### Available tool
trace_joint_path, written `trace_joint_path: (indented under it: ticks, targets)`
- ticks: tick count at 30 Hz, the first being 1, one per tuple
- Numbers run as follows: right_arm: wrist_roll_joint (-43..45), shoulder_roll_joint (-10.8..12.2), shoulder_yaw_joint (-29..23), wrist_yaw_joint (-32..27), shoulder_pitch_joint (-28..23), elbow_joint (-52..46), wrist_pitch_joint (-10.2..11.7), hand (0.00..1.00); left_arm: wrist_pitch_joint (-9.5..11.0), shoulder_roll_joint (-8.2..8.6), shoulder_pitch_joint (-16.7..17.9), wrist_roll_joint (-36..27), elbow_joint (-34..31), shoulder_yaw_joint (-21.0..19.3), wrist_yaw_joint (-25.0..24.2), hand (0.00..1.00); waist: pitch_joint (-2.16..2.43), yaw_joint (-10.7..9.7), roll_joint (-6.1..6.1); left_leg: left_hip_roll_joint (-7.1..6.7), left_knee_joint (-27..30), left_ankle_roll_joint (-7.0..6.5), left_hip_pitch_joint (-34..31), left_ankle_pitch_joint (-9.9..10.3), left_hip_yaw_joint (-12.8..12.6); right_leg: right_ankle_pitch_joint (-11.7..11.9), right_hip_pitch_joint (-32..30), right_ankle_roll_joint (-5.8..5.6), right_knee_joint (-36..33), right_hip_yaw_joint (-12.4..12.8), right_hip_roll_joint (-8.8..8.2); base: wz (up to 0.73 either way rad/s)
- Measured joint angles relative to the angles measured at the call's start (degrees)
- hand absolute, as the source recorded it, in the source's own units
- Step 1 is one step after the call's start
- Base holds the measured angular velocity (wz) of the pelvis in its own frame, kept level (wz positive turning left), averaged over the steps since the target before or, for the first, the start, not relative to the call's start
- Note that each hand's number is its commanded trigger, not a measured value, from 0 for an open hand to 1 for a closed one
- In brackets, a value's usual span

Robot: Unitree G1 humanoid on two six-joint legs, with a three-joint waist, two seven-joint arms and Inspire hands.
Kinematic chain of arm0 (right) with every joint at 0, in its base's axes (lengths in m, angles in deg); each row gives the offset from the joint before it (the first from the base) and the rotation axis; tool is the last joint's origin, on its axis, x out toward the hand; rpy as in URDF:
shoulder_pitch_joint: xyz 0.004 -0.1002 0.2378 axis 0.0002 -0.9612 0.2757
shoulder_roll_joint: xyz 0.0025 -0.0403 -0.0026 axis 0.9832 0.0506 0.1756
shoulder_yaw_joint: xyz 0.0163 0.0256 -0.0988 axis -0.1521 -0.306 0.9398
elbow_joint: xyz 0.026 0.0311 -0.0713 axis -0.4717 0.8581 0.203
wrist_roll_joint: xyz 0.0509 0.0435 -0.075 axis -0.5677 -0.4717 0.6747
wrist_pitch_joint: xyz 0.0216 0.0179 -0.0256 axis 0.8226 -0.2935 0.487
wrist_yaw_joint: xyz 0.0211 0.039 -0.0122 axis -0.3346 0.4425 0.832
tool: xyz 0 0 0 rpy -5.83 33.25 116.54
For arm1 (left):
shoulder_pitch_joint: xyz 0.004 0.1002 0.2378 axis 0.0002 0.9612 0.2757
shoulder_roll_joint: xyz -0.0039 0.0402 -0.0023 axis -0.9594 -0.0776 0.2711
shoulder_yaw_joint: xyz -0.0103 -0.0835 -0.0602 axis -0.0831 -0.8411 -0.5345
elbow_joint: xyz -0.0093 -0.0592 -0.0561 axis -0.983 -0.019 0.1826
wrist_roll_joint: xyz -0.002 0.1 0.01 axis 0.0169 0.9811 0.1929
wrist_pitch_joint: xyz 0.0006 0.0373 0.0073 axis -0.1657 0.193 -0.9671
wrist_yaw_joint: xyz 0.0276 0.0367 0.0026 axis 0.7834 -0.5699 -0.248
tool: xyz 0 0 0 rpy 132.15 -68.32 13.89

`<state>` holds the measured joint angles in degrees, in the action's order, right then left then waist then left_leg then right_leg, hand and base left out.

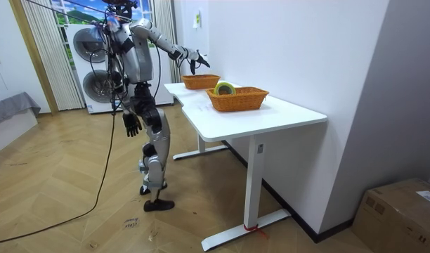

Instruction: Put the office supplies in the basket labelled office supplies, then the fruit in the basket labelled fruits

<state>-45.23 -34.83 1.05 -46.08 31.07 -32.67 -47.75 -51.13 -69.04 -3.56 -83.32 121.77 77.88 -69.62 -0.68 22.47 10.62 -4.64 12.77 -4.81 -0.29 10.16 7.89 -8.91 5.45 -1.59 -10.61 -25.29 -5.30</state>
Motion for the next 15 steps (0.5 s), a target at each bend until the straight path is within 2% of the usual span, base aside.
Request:
trace_joint_path:
  ticks: [10,15]
  targets:
    - [1.54,-0.79,-0.4,0.83,-0.02,-2.8,-0.12,0.0,-0.09,-0.07,0.02,0.02,0.0,-1.28,0.48,0.0,0.08,-0.38,-0.01,-0.05,0.37,-0.02,0.19,-0.02,-0.08,-0.02,-0.01,-0.03,0.0,0.38,-0.05,0.0]
    - [-0.48,-1.42,-3.28,0.44,-0.02,-5.68,0.5,0.0,0.03,0.0,0.01,-0.26,0.0,-1.19,1.33,0.0,0.19,-2.63,-0.52,-0.1,0.54,-0.05,0.1,-0.01,-0.23,-0.01,0.19,-0.05,-0.01,1.47,-0.04,0.0]
